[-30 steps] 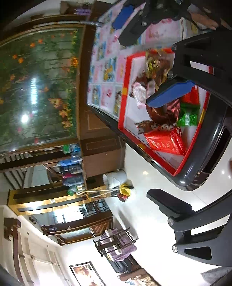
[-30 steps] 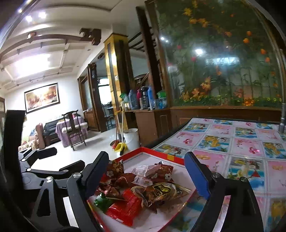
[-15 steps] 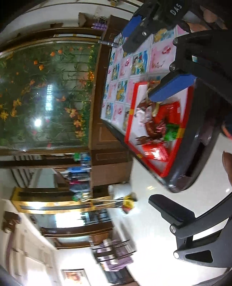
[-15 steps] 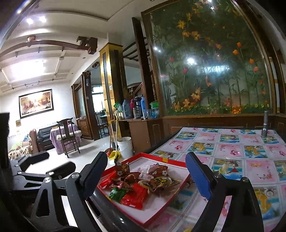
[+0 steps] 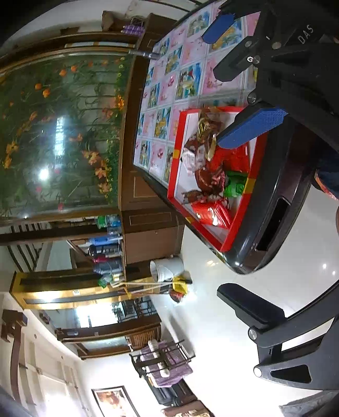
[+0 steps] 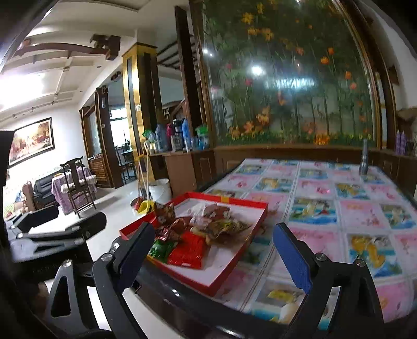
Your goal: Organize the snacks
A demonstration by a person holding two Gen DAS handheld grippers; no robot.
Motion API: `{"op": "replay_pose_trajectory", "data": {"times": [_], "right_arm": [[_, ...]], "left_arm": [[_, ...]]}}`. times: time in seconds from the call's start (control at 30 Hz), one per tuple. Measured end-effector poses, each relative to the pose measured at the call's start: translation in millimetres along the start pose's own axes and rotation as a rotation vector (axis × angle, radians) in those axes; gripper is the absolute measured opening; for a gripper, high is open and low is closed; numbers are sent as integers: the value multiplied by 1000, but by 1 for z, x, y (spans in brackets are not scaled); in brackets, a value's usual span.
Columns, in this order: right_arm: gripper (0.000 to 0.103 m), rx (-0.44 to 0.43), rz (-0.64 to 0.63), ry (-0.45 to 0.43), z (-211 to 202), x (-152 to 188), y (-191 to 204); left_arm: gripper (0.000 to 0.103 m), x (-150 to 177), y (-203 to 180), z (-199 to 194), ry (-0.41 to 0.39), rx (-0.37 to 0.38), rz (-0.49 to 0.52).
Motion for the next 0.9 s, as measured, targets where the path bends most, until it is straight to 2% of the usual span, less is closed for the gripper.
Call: {"op": "replay_pose_trajectory", "data": {"times": [0.1,0.37,0.9], "right_arm": [[93,0,1,0,-1,1,1],[93,6,-38,-44,-8,-5,7],[93,-4,-41,-38,-3,-10,4]], "left_arm": [[103,2,6,-4,2,23,-16],[103,3,18,-2,9,14,-32],[103,6,24,3,26,54,-42]]}}
Point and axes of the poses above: each gripper's, at about its wrist camera, not at the fingertips, and z roughly the way its jaws point, y to its left, x to its underside, the point moved 5 cm from there along z, roughly the way its jaws point, and after that the axes turned 7 degrees about x, right-handed, at the moved point
